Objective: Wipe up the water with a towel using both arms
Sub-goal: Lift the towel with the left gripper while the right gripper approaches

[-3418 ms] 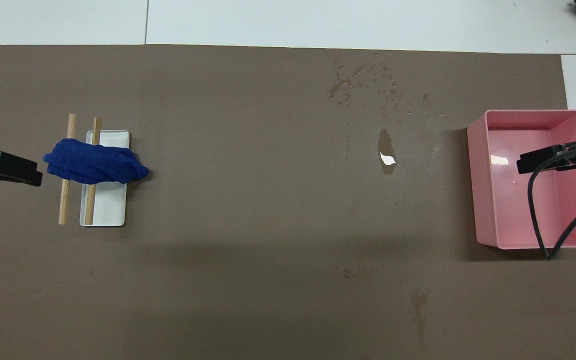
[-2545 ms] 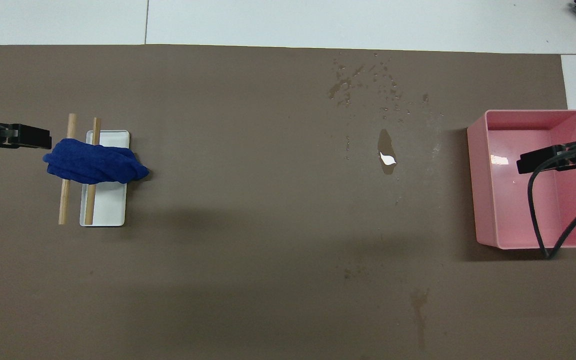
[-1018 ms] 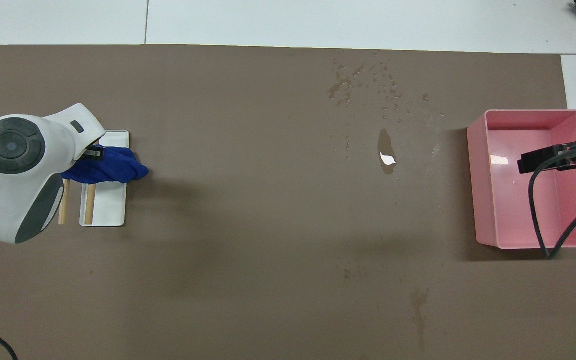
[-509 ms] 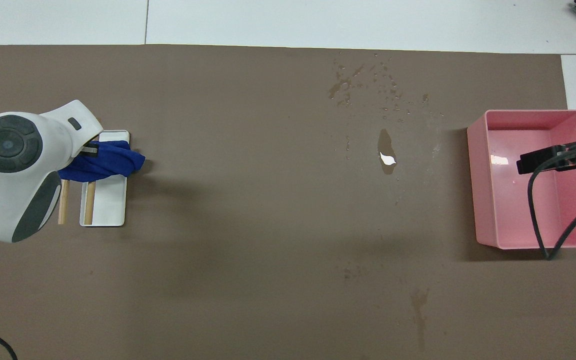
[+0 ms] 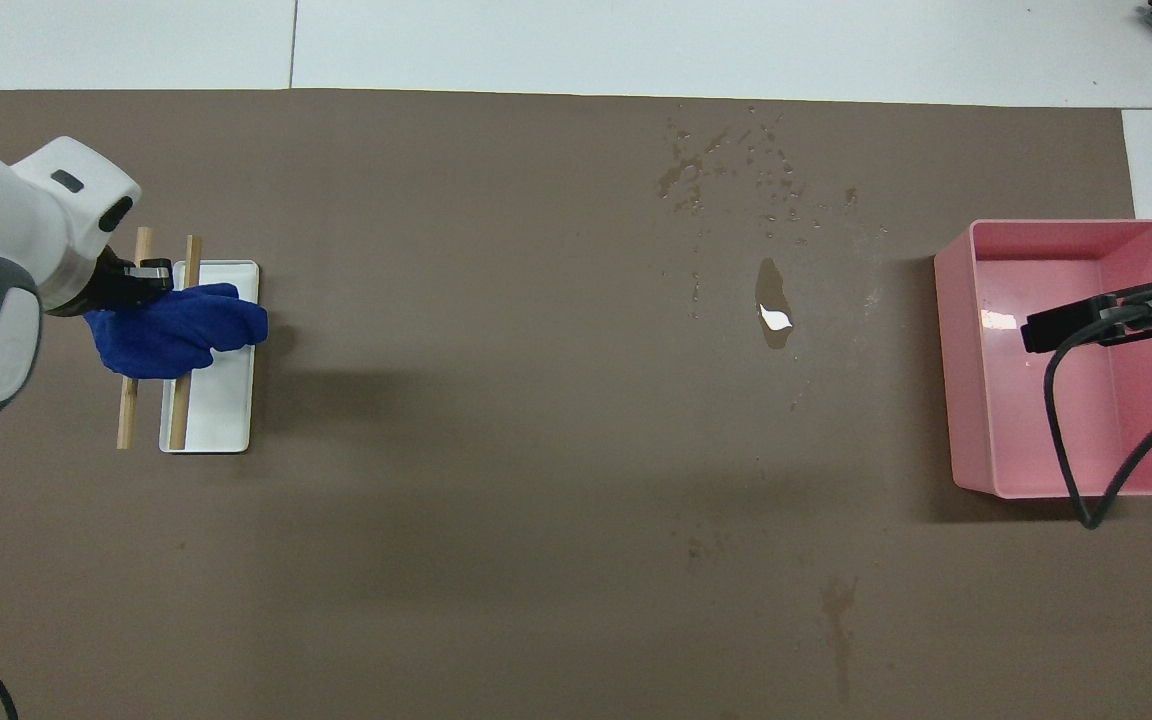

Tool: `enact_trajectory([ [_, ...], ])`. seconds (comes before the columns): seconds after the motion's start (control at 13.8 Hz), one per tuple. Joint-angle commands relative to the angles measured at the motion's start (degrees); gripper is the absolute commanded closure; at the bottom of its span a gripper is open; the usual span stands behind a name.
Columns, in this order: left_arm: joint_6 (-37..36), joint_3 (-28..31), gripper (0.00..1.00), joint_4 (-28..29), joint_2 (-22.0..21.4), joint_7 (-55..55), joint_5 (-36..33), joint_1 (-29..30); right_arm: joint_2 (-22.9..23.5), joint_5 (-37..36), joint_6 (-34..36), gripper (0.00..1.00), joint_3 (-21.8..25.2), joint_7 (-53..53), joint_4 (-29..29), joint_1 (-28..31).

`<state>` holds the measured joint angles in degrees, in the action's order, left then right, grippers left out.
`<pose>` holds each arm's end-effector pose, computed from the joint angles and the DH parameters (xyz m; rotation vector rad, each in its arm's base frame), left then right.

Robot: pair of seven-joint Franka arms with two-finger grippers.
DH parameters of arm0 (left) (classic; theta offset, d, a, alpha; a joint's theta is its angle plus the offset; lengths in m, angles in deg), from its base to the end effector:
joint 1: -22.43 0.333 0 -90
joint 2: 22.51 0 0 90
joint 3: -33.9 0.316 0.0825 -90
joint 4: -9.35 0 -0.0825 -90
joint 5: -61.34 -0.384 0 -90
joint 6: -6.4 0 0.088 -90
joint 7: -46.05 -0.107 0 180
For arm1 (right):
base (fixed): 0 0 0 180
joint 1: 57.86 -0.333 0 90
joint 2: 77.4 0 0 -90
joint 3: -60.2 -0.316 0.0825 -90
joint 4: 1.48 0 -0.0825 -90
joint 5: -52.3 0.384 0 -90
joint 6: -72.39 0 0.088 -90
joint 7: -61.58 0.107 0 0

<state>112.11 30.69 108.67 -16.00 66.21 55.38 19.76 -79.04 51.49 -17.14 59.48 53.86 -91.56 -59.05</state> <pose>0.5954 -0.0517 0.5055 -3.0310 -0.3368 -0.0295 0.5448 0.0168 0.6389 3.1150 0.2620 0.0285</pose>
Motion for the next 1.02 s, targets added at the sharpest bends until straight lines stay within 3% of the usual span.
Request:
enact_trajectory([
  [0.0,-8.67,0.14,1.0,-7.65,2.55,15.17,12.84,-0.05,-1.35,5.25,0.15,0.0,-0.25,-1.95,-1.76,1.01],
  [0.29,-5.28,-1.7,1.0,-6.95,1.93,44.73,34.56,-0.75,-1.96,9.14,-0.73,0.0,-0.25,2.17,-3.43,0.84],
  [0.51,1.05,-5.65,1.0,-4.58,1.49,57.16,46.18,-0.75,-2.14,13.89,-3.1,0.0,-0.25,8.05,-5.79,0.75],
  [0.65,6.84,-8.64,1.0,-4.05,1.58,64.44,50.16,-1.71,-2.75,17.22,-5.47,0.0,-0.33,13.14,-8.34,0.31],
  [0.95,22.4,-8.74,1.0,-0.98,1.58,72.82,54.48,-11.71,-3.81,28.82,-10.13,0.0,-0.42,29.92,-13.26,-0.73],
])
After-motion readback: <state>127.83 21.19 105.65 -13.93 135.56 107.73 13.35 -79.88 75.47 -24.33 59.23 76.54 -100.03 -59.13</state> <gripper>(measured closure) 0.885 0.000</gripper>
